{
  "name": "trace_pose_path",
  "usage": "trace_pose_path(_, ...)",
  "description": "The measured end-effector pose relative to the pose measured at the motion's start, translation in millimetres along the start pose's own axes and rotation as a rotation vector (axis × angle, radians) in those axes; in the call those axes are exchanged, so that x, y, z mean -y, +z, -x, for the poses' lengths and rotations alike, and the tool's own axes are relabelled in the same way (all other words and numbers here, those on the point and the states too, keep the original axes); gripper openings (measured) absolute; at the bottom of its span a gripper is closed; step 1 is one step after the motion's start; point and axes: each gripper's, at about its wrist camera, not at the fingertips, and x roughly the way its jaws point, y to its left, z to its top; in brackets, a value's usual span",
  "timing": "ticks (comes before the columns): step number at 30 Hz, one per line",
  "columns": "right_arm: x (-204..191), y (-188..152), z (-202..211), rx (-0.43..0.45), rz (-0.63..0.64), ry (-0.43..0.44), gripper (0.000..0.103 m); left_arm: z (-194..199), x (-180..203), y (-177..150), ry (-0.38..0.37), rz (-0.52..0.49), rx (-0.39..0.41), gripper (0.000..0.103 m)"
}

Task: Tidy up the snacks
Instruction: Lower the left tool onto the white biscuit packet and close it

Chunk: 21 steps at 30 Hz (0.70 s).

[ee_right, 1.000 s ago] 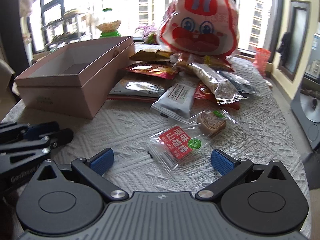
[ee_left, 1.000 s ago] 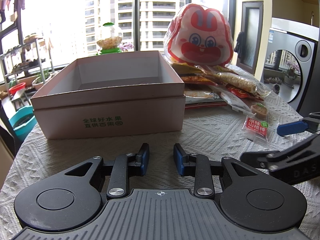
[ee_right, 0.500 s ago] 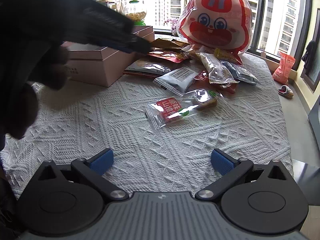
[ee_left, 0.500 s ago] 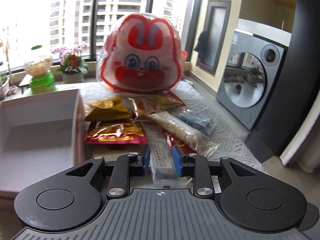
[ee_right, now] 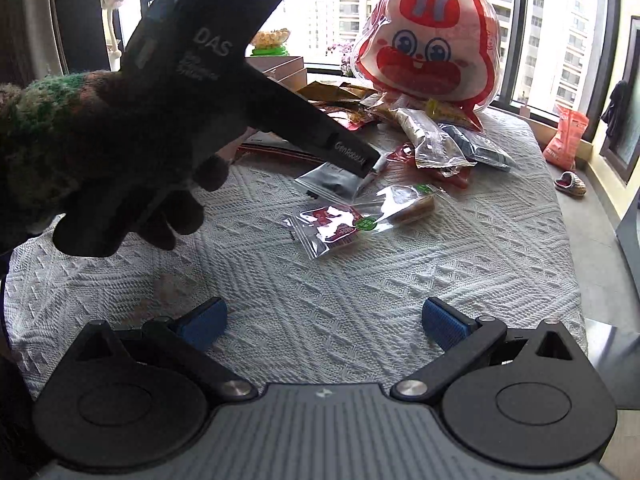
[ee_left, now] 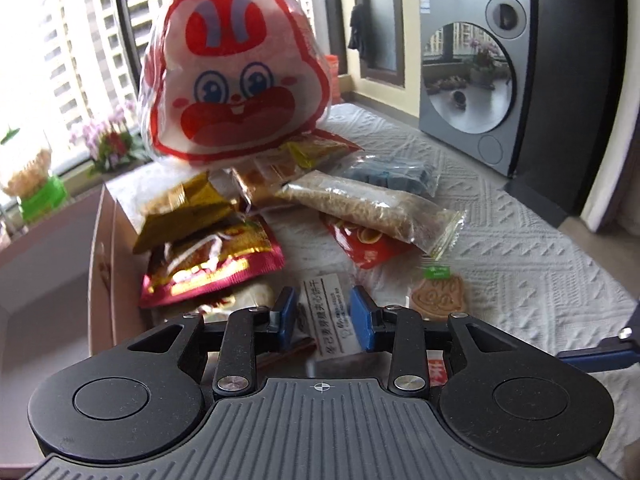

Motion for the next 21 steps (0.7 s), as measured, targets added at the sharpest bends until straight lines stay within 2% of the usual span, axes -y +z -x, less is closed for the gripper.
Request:
trace_pose_path(1,0.1,0.0,-0.1,0.0,0.0,0.0,0.103,2.2,-6.2,0.5,-0.065,0.063,-0.039,0.041)
trace_pose_path(3,0.2,-0.1,0.0,0.0,-0.001,0.0,0.103,5.3,-5.8,-1.7,-0.1,0.066,-0.064,0.044)
trace_pose_path(6,0.5,-0.2,0.2,0.0,0.0,0.0,0.103,9.7,5.9,-9.5,-0.069,-0.027,-0.038,0.044)
trace_pose_path(9,1.0,0.1,-0.3,0.0,0.0,0.0,0.103,7.8,9.4,-8.9,-0.071,-0.013,-0.047,0.047)
trace_pose_path(10,1.0,-0.1,-0.2,0.0,0.0,0.001,0.103,6.2,10.0,-7.5,-0.085,-0.004,-0.059,0.05)
trace_pose_path(14,0.6,-0.2,-0.2,0.0,0.0,0.001,0.103,-1.4,14.6,-3.6,-0.087,-0.059,-0.042,0.056)
trace_pose_path(15,0.0,-0.1,-0.4,0.0,0.0,0.0,0.103,-1.1,12.9,-4.2,-0.095,-0.052,-0.034,0.055)
trace_pose_path(17,-1.1,0.3,-0.6,0.001,-0.001,-0.001,0.103,3.5,6.3,-6.9,-0.099,-0.009,-0.024,0.045)
trace_pose_path(20,-1.3,-0.1,1.9,0.006,-0.013,-0.005,0.103,27.6,-7.5,-25.0,-0.194,0.077,-0.011,0.04)
trace_pose_path(21,-0.4,-0.1,3.4,0.011,-0.024,-0.016,0.102,39.0,-10.1,-34.3,-0.201,0.092,-0.003,0.039)
